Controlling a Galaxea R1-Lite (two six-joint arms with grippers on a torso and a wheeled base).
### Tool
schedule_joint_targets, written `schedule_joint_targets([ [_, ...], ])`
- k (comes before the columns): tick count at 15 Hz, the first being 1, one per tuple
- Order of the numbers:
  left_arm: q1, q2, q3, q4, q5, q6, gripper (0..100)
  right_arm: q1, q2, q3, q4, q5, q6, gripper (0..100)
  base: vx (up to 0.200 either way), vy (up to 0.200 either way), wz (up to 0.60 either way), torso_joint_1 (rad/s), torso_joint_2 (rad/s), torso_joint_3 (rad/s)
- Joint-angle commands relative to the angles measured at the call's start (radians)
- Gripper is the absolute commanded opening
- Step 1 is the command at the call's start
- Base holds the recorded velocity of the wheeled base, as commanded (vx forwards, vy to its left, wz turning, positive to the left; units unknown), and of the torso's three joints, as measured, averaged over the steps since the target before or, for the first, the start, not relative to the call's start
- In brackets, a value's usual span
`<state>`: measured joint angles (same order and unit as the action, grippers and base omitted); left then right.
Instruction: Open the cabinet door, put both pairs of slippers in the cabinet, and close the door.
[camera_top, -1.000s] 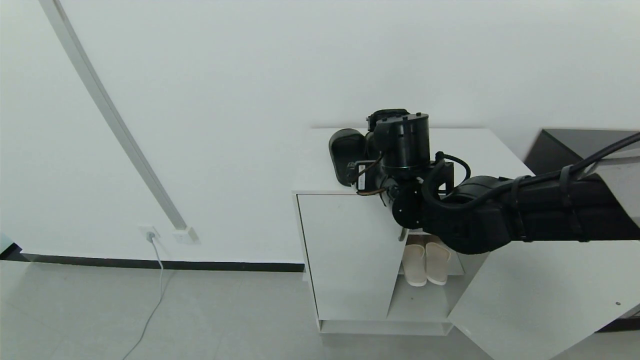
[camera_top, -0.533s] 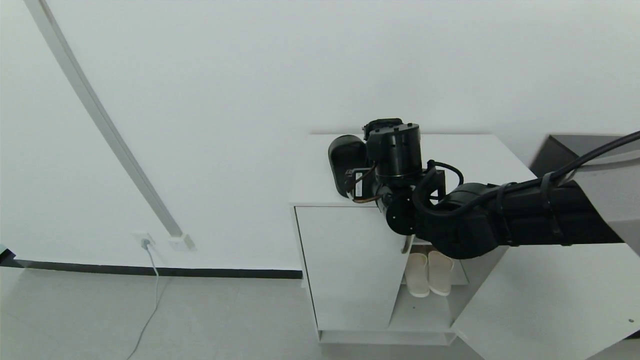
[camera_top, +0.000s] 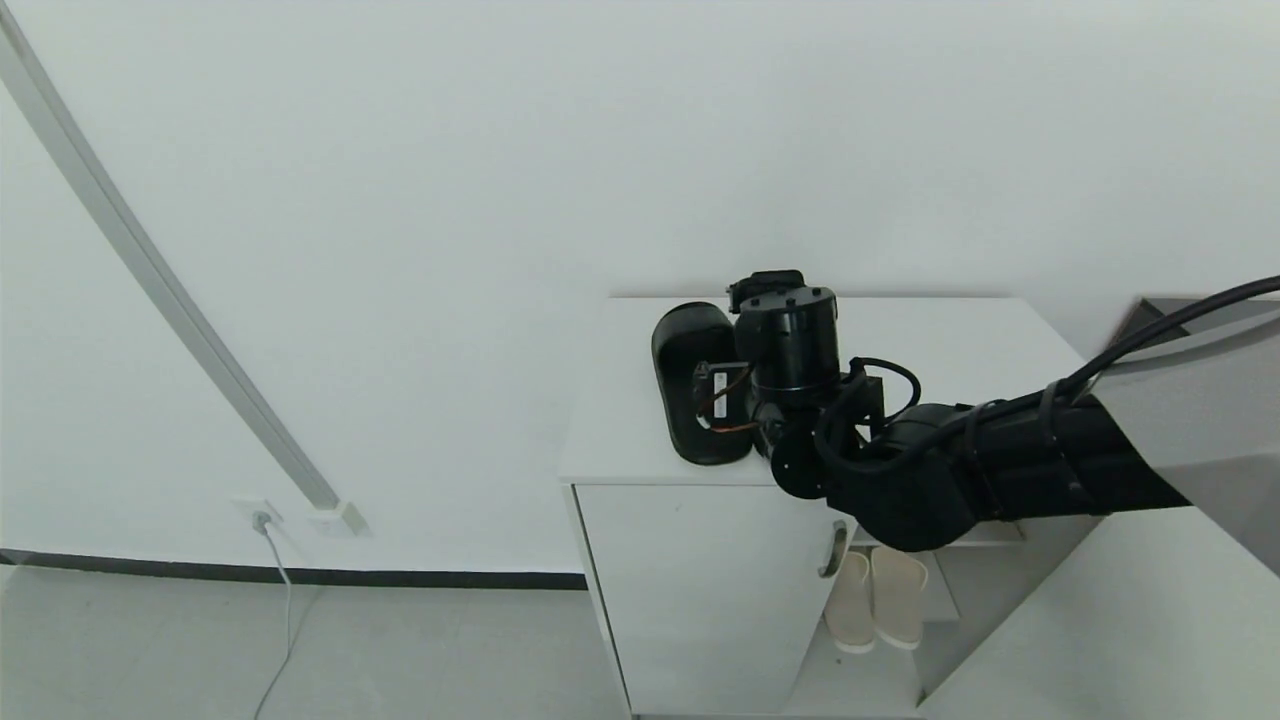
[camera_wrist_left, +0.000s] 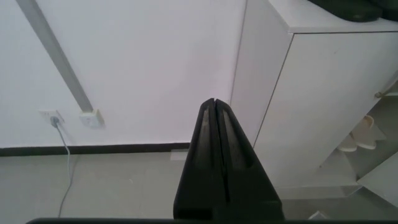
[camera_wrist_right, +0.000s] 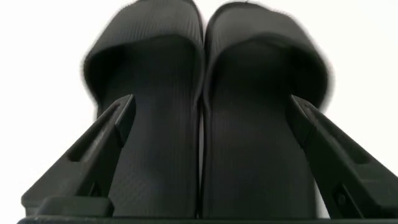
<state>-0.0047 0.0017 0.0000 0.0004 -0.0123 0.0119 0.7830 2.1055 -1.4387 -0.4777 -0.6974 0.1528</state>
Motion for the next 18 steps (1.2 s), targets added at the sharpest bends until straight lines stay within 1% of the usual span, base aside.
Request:
schedule_joint_targets([
  [1,0.000,0.000,0.000,0.000,0.000,0.000,0,-0.007,0.034,-0.011,-0.010,0.012,-0.006,100,0.000,0.000,0.00,0.000,0.00,0.000],
  [3,0.000,0.000,0.000,0.000,0.000,0.000,0,-0.018,0.060,-0.040,-0.013,0.018,-0.006,100,0.000,0.000,0.00,0.000,0.00,0.000],
  [7,0.000,0.000,0.000,0.000,0.000,-0.001,0,-0.051,0.133,-0.146,-0.013,0.019,-0.032,100,0.000,0.000,0.00,0.000,0.00,0.000],
  [9,0.000,0.000,0.000,0.000,0.000,-0.001,0,-0.059,0.172,-0.215,-0.006,0.030,-0.039,100,0.000,0.000,0.00,0.000,0.00,0.000],
  [12,0.002,0.000,0.000,0.000,0.000,-0.003,0,-0.064,0.211,-0.281,-0.004,0.038,-0.071,100,0.000,0.000,0.00,0.000,0.00,0.000],
  [18,0.000,0.000,0.000,0.000,0.000,-0.004,0,-0.071,0.218,-0.312,0.019,0.038,-0.071,100,0.000,0.000,0.00,0.000,0.00,0.000],
])
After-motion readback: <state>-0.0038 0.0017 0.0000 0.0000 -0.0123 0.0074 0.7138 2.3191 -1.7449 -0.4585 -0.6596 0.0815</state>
